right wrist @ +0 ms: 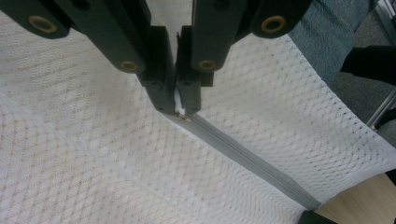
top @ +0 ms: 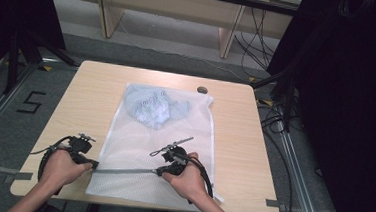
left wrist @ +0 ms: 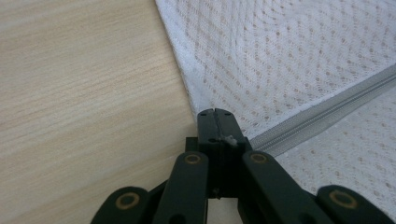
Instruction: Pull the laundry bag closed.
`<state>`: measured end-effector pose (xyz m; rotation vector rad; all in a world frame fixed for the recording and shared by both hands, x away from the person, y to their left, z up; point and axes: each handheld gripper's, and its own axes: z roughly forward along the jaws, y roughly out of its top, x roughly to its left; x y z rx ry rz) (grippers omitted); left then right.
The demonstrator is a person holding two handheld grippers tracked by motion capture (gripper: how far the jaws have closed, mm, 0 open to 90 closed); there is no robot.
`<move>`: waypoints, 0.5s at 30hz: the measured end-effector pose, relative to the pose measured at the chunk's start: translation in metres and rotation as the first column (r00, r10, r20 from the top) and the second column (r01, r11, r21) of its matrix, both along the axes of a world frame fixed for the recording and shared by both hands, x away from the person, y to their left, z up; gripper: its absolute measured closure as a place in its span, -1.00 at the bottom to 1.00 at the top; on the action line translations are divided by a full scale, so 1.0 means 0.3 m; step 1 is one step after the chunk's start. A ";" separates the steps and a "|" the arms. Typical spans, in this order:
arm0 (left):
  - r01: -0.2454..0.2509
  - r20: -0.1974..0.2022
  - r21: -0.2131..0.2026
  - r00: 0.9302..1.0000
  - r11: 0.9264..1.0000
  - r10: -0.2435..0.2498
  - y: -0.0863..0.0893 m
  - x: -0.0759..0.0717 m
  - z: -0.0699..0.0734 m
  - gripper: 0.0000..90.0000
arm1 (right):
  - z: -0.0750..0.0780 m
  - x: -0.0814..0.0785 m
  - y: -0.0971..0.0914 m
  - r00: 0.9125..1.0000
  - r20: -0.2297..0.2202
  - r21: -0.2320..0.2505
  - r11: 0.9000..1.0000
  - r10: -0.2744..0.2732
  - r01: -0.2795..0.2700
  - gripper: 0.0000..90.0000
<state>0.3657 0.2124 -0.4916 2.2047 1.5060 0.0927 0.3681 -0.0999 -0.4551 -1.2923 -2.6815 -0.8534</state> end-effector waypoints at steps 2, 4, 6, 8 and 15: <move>-0.031 -0.012 -0.015 0.999 0.999 0.031 -0.006 -0.005 0.000 1.00 | 0.000 0.000 0.000 1.000 0.001 0.000 1.000 0.001 -0.001 0.94; -0.031 -0.013 -0.014 0.999 0.999 0.030 -0.006 -0.005 0.000 1.00 | -0.001 0.002 -0.004 1.000 0.001 0.002 1.000 0.003 -0.003 0.94; -0.030 -0.012 -0.015 0.999 0.999 0.030 -0.006 -0.005 0.000 1.00 | 0.003 -0.004 -0.004 0.999 -0.021 -0.008 1.000 -0.027 0.027 0.94; -0.030 -0.012 -0.014 0.999 0.999 0.030 -0.006 -0.005 0.000 1.00 | 0.003 -0.003 -0.007 1.000 -0.013 -0.004 1.000 -0.018 0.018 0.94; 0.005 0.001 0.002 1.000 1.000 -0.005 0.001 0.001 0.000 1.00 | 0.004 -0.003 -0.018 1.000 -0.011 -0.004 1.000 -0.025 0.025 0.94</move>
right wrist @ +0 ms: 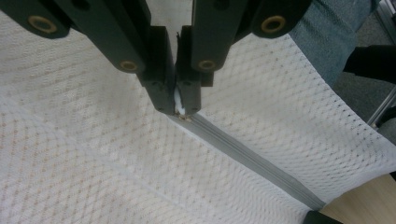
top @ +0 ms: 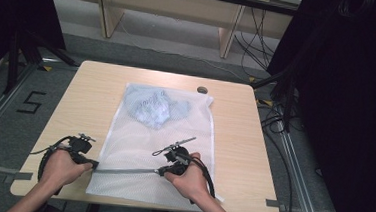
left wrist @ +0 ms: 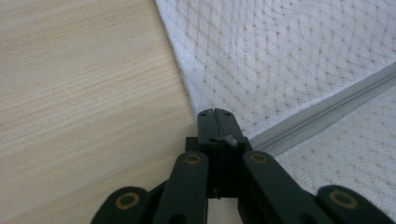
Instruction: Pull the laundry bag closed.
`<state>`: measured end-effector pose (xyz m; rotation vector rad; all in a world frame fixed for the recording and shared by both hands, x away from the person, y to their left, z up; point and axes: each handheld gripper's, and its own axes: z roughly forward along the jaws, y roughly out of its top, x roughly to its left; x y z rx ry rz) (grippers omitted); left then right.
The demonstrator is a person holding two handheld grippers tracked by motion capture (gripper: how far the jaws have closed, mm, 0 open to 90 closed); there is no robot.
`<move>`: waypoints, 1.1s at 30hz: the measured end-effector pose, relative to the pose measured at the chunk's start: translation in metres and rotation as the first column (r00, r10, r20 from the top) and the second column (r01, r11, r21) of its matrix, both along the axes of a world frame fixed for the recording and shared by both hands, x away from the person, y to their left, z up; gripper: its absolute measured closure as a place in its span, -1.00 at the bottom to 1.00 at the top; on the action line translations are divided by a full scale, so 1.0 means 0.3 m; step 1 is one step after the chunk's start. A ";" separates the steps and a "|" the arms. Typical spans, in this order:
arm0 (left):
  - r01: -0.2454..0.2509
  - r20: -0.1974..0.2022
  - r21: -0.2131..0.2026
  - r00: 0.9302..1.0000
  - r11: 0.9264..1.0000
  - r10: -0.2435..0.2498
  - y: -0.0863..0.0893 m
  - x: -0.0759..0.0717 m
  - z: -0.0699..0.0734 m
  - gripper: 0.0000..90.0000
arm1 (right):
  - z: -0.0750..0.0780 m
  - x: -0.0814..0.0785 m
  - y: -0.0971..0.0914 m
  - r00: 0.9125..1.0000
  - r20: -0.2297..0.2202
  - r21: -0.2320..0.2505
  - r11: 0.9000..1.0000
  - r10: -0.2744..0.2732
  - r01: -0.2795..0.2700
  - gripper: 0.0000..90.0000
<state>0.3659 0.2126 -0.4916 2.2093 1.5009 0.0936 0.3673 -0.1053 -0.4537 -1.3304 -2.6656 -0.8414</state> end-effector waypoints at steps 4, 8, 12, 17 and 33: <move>0.001 0.001 0.000 1.000 1.000 -0.001 0.000 0.000 0.000 1.00 | -0.002 0.001 -0.004 1.000 0.000 -0.001 1.000 0.001 -0.001 0.94; 0.003 0.000 0.002 1.000 1.000 -0.003 0.000 0.001 0.000 1.00 | -0.002 -0.001 -0.008 1.000 -0.006 0.000 1.000 -0.004 0.004 0.94; 0.003 -0.001 0.003 1.000 1.000 -0.003 0.000 0.001 0.001 1.00 | -0.003 0.000 -0.011 1.000 -0.005 -0.002 1.000 -0.002 0.002 0.94; -0.022 -0.009 -0.007 1.000 1.000 0.022 -0.007 -0.003 0.001 1.00 | -0.008 0.002 -0.014 1.000 0.005 -0.002 1.000 0.017 -0.017 0.94; -0.033 -0.020 -0.003 0.999 0.999 0.033 -0.011 -0.004 0.002 1.00 | -0.001 -0.002 -0.037 1.000 -0.013 -0.014 1.000 -0.022 0.021 0.94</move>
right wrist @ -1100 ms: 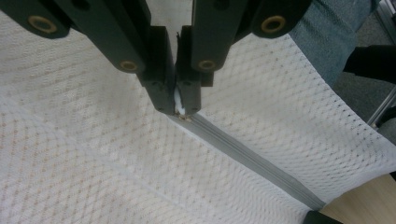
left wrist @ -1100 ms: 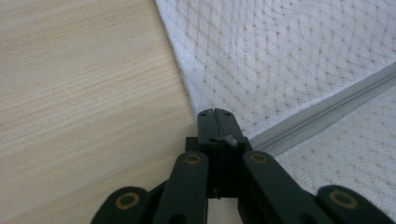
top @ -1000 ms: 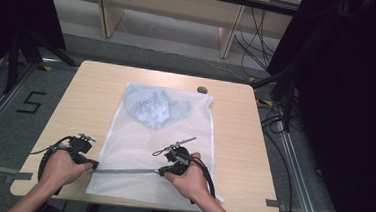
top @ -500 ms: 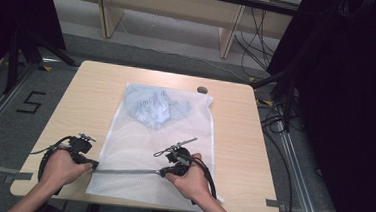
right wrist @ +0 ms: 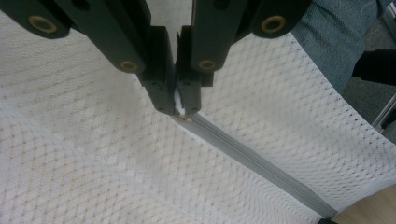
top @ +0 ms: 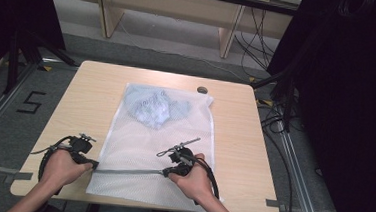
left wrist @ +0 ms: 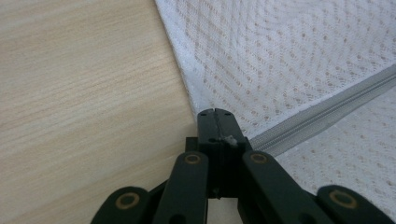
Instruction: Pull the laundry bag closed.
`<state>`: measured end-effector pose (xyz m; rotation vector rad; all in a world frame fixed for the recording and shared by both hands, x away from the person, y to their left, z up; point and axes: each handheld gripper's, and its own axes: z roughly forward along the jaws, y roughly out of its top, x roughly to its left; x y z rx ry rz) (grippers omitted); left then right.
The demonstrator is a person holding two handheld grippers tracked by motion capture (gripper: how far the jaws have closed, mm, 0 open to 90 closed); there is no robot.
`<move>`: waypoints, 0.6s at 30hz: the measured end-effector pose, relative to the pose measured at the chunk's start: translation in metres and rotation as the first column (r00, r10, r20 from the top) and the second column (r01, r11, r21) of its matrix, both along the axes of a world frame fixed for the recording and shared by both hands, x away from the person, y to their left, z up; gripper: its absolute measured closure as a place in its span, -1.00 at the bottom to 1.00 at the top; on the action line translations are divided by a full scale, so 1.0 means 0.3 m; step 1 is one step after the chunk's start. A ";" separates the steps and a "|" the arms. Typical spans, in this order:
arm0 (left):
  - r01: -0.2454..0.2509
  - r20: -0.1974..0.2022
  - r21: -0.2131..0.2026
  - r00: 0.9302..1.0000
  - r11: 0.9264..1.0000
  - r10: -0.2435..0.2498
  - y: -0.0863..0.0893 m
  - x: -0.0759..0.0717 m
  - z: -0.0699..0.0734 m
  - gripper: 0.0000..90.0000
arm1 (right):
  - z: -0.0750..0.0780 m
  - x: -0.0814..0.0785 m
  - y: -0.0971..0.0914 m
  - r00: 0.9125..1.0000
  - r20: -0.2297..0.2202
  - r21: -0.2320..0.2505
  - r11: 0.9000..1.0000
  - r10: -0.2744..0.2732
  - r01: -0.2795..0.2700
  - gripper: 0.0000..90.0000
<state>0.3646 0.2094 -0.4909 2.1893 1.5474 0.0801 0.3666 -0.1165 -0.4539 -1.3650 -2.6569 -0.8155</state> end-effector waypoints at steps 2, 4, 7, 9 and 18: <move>-0.001 0.005 -0.003 1.000 1.000 0.001 0.000 0.000 -0.001 1.00 | -0.001 0.002 -0.003 1.000 0.004 0.004 1.000 0.005 -0.005 0.94; 0.010 0.003 0.004 1.000 1.000 -0.010 0.002 0.001 0.000 1.00 | -0.001 0.001 -0.005 1.000 0.008 0.000 1.000 0.007 -0.007 0.94; 0.000 0.000 0.000 1.000 1.000 0.000 0.000 0.000 0.000 1.00 | 0.001 -0.002 -0.008 1.000 -0.013 0.002 1.000 -0.010 0.010 0.94; 0.002 0.000 0.001 1.000 1.000 -0.002 0.000 0.000 0.000 1.00 | -0.002 0.000 -0.011 1.000 0.001 0.007 1.000 -0.003 0.003 0.94; -0.002 0.002 -0.003 1.000 1.000 0.002 0.000 -0.001 0.000 1.00 | -0.005 0.002 -0.019 1.000 0.010 0.003 1.000 0.011 -0.011 0.94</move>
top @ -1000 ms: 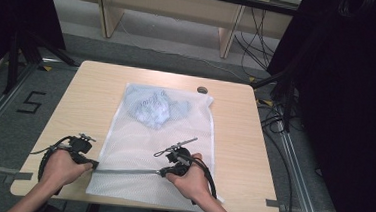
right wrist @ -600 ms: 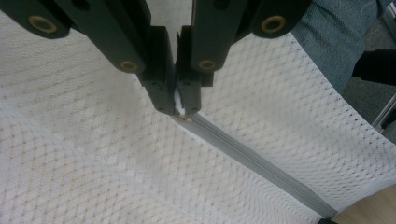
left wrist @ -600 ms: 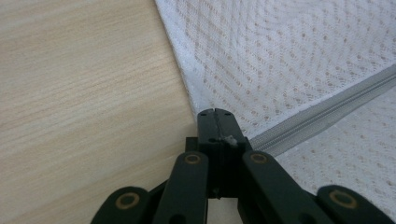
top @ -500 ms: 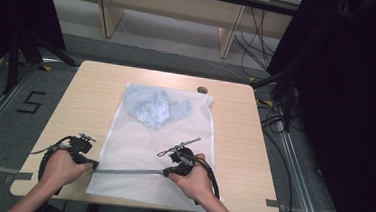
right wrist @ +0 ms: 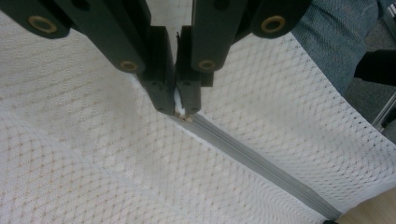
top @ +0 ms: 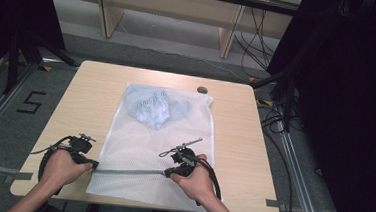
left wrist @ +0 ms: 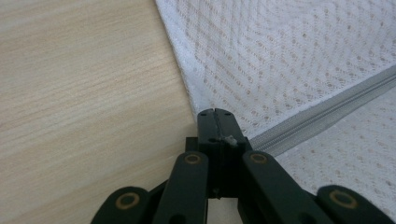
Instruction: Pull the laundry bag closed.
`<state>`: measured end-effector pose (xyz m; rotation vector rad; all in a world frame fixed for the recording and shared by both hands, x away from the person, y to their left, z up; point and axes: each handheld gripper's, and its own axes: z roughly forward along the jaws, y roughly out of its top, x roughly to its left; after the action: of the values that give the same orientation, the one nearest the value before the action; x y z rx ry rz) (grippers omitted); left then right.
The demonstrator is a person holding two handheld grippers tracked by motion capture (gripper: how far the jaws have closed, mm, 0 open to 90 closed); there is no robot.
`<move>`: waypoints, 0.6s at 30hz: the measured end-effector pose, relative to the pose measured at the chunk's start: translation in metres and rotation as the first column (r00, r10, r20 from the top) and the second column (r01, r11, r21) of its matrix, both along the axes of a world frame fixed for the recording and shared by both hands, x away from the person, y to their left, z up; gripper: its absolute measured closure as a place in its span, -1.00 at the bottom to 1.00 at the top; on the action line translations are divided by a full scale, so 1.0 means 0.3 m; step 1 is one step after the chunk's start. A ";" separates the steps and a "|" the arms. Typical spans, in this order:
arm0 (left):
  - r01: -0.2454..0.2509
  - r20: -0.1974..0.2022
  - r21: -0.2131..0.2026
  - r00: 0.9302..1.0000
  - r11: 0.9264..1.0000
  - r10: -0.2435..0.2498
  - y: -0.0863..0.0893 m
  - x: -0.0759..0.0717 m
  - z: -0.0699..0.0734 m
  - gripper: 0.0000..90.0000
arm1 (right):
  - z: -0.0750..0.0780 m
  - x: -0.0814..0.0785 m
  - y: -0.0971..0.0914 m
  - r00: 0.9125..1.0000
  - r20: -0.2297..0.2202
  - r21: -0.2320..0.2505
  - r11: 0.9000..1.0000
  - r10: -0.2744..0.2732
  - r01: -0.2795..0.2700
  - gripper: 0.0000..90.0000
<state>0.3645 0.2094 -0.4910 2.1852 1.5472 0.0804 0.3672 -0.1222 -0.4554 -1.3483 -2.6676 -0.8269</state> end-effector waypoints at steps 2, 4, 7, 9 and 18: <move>0.042 0.016 0.018 0.999 0.999 -0.042 0.009 0.007 0.000 1.00 | 0.000 0.000 0.000 1.000 0.001 0.000 1.000 0.000 0.000 0.94; 0.001 0.001 0.000 1.000 1.000 -0.001 0.000 0.000 0.000 1.00 | -0.001 0.000 -0.001 1.000 -0.002 0.000 1.000 -0.002 0.002 0.94; 0.036 0.015 0.016 0.999 0.999 -0.037 0.008 0.006 0.000 1.00 | -0.003 0.001 -0.005 1.000 -0.005 -0.006 1.000 -0.005 0.005 0.94; 0.017 0.009 0.004 1.000 1.000 -0.017 0.003 0.003 -0.001 1.00 | -0.003 0.000 -0.007 1.000 -0.007 -0.003 1.000 -0.004 0.004 0.94; 0.004 -0.002 0.003 1.000 1.000 -0.004 0.000 0.001 0.000 1.00 | -0.006 0.002 -0.027 1.000 -0.014 -0.002 1.000 -0.014 0.014 0.94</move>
<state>0.3647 0.2095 -0.4909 2.1910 1.5447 0.0790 0.3679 -0.1304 -0.4570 -1.3698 -2.6524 -0.8131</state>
